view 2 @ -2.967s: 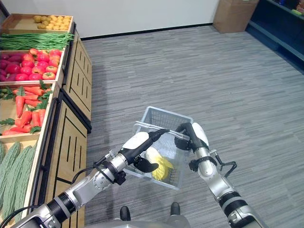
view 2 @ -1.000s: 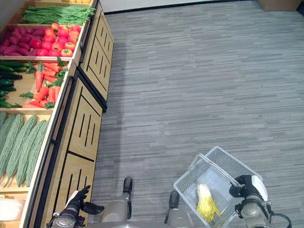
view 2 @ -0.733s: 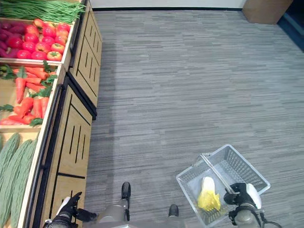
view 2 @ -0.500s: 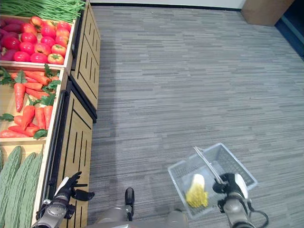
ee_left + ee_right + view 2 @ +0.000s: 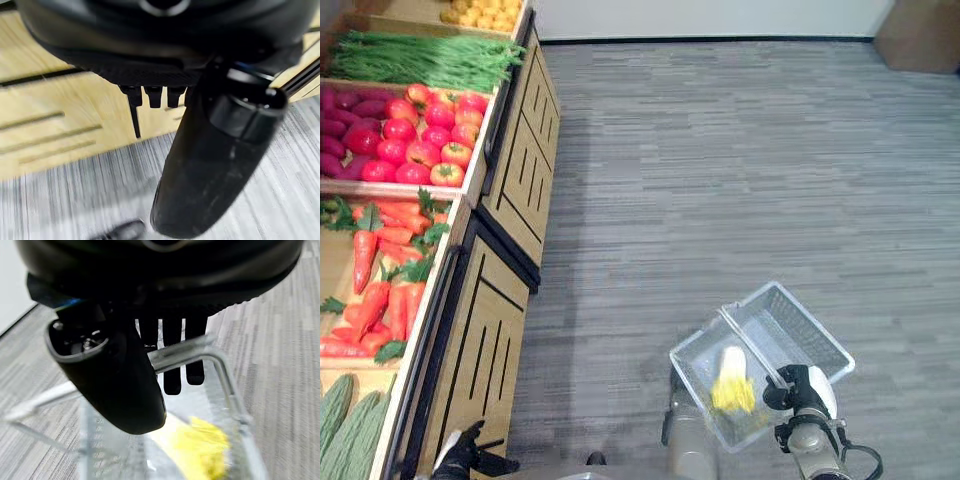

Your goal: Get the vegetables into the basket

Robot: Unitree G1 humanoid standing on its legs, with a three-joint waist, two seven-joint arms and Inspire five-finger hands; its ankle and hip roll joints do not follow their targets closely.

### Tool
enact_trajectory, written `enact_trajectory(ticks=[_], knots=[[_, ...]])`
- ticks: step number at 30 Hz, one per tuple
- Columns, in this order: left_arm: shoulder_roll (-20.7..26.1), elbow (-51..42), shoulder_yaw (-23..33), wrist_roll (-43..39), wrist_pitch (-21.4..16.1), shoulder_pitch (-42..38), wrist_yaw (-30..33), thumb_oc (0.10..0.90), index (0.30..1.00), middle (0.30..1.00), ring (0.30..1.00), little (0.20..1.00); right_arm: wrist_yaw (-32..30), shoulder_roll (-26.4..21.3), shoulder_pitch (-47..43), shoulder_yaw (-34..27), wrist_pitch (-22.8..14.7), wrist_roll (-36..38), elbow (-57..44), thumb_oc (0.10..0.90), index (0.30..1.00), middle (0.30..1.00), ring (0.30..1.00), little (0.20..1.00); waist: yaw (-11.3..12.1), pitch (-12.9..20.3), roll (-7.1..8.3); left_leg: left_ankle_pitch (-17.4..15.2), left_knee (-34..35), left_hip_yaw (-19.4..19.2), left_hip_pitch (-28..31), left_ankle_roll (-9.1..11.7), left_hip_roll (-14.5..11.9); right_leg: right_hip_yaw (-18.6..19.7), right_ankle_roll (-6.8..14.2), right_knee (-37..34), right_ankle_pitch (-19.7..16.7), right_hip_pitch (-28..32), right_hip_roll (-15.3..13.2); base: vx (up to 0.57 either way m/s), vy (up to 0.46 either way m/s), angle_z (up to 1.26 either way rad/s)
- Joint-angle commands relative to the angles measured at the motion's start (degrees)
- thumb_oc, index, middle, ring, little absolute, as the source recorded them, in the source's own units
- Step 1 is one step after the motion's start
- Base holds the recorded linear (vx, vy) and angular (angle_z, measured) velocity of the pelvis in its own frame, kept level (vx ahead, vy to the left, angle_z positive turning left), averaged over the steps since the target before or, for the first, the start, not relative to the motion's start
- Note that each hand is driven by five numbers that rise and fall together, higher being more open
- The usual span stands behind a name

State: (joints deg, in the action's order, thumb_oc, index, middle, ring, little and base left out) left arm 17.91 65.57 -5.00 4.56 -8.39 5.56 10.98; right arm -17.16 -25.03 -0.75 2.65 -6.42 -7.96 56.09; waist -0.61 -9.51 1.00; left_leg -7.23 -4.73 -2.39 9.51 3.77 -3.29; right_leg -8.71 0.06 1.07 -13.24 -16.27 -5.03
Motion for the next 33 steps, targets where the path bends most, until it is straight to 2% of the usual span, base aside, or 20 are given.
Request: enact_trajectory(ticks=[1,2,3,4,5,7,8,10,12,14,15,16,19,25,33], knots=[[4.8,-2.2,1.0,0.0,-1.1,-1.8,1.3,0.9,1.0,1.0,1.0,1.0,-3.6,-8.2,-0.7,-4.0,-4.0,2.3,-5.5,0.4,0.3,0.3,0.3,0.3,-1.5,1.6,1.49,4.0,0.8,2.6,-3.6,1.4,-3.1,1.0,8.6,4.1,6.0,2.7,-2.9,0.25,-0.36,0.08],[4.2,-1.3,1.6,-1.0,-1.0,-2.4,1.7,0.9,1.0,1.0,1.0,1.0,-3.8,-9.7,0.0,-4.8,-4.1,2.1,-6.3,0.4,0.3,0.3,0.3,0.3,-1.5,1.7,1.32,7.6,-3.0,3.3,-5.0,2.7,-4.0,0.3,7.3,4.0,7.5,4.1,-1.7,0.16,-0.25,0.19],[4.2,-1.3,1.6,-1.1,-1.0,-2.4,1.7,0.9,1.0,1.0,1.0,1.0,-3.8,-9.7,0.0,-4.8,-4.1,2.1,-6.3,0.4,0.3,0.3,0.3,0.3,-1.6,1.7,1.26,7.6,-3.2,3.4,-5.1,2.8,-4.1,0.2,7.3,4.0,7.5,4.1,-1.7,0.15,-0.25,0.24],[3.8,-1.4,1.6,-1.5,-0.8,-2.7,1.8,0.9,1.0,1.0,1.0,1.0,-4.1,-10.3,0.1,-5.1,-4.1,2.2,-5.8,0.4,0.3,0.3,0.3,0.3,-1.3,1.5,1.43,9.3,-6.1,3.9,-6.4,3.2,-3.9,0.0,6.6,3.7,8.0,5.0,-1.4,0.11,-0.254,0.18],[2.8,-1.7,1.7,-3.2,-0.6,-3.6,2.2,0.9,1.0,1.0,1.0,1.0,-4.4,-11.9,0.8,-5.7,-4.0,1.7,-6.2,0.4,0.3,0.3,0.3,0.3,-1.3,0.7,2.12,12.8,-15.1,3.8,-10.8,3.7,-3.7,-1.1,5.1,3.2,9.1,7.3,-1.4,0.15,-0.31,0.22],[2.3,-1.7,1.2,-3.9,-0.5,-4.6,2.3,0.9,1.0,1.0,1.0,1.0,-4.8,-12.8,1.5,-6.5,-3.7,2.0,-5.6,0.4,0.3,0.3,0.3,0.3,-1.1,-0.2,2.84,13.7,-17.3,2.3,-13.9,3.3,-3.8,-1.9,4.4,2.6,10.3,9.6,-1.6,0.15,-0.245,0.43],[1.5,-2.3,0.4,-3.8,-0.2,-4.8,2.6,0.9,1.0,1.0,1.0,1.0,-5.1,-12.8,2.5,-7.4,-3.2,2.1,-6.5,0.4,0.3,0.3,0.3,0.3,-0.6,-0.7,3.22,11.7,-13.9,-0.4,-18.3,2.5,-2.9,-2.4,4.6,1.5,11.0,11.7,-2.2,0.19,-0.142,0.49],[1.2,-2.2,-0.2,-3.2,-0.2,-4.7,2.7,0.9,1.0,1.0,1.0,1.0,-5.6,-12.8,2.7,-7.7,-3.3,2.3,-5.4,0.4,0.3,0.3,0.3,0.3,0.0,-0.4,3.15,10.0,-7.3,-2.6,-20.7,1.6,-2.1,-2.7,5.3,0.5,11.6,13.1,-2.2,0.23,-0.032,0.46],[0.8,-1.8,-0.5,-2.6,0.1,-4.6,3.2,0.9,1.0,1.0,1.0,1.0,-6.3,-12.2,2.7,-7.3,-3.1,2.0,-5.5,0.4,0.3,0.3,0.3,0.3,0.7,0.0,2.39,13.5,0.2,-4.0,-22.1,1.8,-2.9,-2.3,5.6,0.5,12.8,14.2,-1.3,0.24,0.048,0.02],[0.7,-1.3,-0.7,-2.0,0.6,-4.3,3.6,0.9,1.0,1.0,1.0,1.0,-6.5,-11.4,2.2,-6.3,-2.8,1.8,-4.0,0.4,0.3,0.3,0.3,0.3,2.1,0.1,1.87,17.1,3.8,-3.3,-23.9,2.1,-3.7,-1.8,5.5,0.9,14.3,16.1,-0.3,0.28,0.063,-0.5],[0.7,-1.4,-0.4,-2.0,0.7,-3.7,3.4,0.9,1.0,1.0,1.0,1.0,-6.3,-10.9,2.2,-5.9,-2.7,1.4,-4.3,0.4,0.3,0.3,0.3,0.3,2.3,0.2,2.06,16.5,3.6,-2.9,-22.9,1.9,-3.3,-1.1,5.5,1.3,15.0,16.8,-0.2,0.47,0.184,-0.49],[0.5,-0.8,-0.1,-1.3,0.8,-2.5,3.1,0.9,1.0,1.0,1.0,1.0,-5.8,-9.5,2.3,-5.3,-2.6,1.1,-3.9,0.4,0.3,0.3,0.3,0.3,2.6,1.4,2.46,15.4,4.4,-3.1,-21.3,0.7,-1.9,-0.5,6.0,2.6,16.2,18.0,-0.8,0.42,0.211,-0.56],[0.9,-0.8,-0.8,0.0,0.6,-2.5,2.8,0.9,1.0,1.0,1.0,1.0,-5.6,-8.1,2.5,-5.1,-2.2,0.5,-3.7,0.4,0.3,0.3,0.3,0.3,2.8,1.7,3.8,12.7,1.7,-4.7,-21.4,-0.9,-0.2,0.2,7.1,3.5,16.3,18.5,-2.8,0.28,0.214,-0.48],[2.4,-1.6,-1.7,0.2,0.4,-4.0,3.5,0.9,1.0,1.0,1.0,1.0,-5.9,-7.0,0.9,-4.0,-2.2,0.6,-3.9,0.4,0.3,0.3,0.3,0.3,3.0,1.3,4.91,10.1,-0.8,-5.6,-22.8,-2.0,1.1,1.1,8.5,3.6,14.6,17.1,-4.6,0.08,0.114,-0.06],[3.8,-1.0,-1.1,0.5,0.3,-4.5,4.0,0.9,1.0,1.0,1.0,1.0,-5.9,-6.1,-0.5,-2.4,-2.3,0.3,-3.5,0.4,0.3,0.3,0.3,0.3,3.2,1.4,6.18,9.2,0.2,-6.5,-22.2,-2.7,1.8,1.7,10.0,3.4,10.7,16.0,-5.4,0.05,0.043,0.03]])
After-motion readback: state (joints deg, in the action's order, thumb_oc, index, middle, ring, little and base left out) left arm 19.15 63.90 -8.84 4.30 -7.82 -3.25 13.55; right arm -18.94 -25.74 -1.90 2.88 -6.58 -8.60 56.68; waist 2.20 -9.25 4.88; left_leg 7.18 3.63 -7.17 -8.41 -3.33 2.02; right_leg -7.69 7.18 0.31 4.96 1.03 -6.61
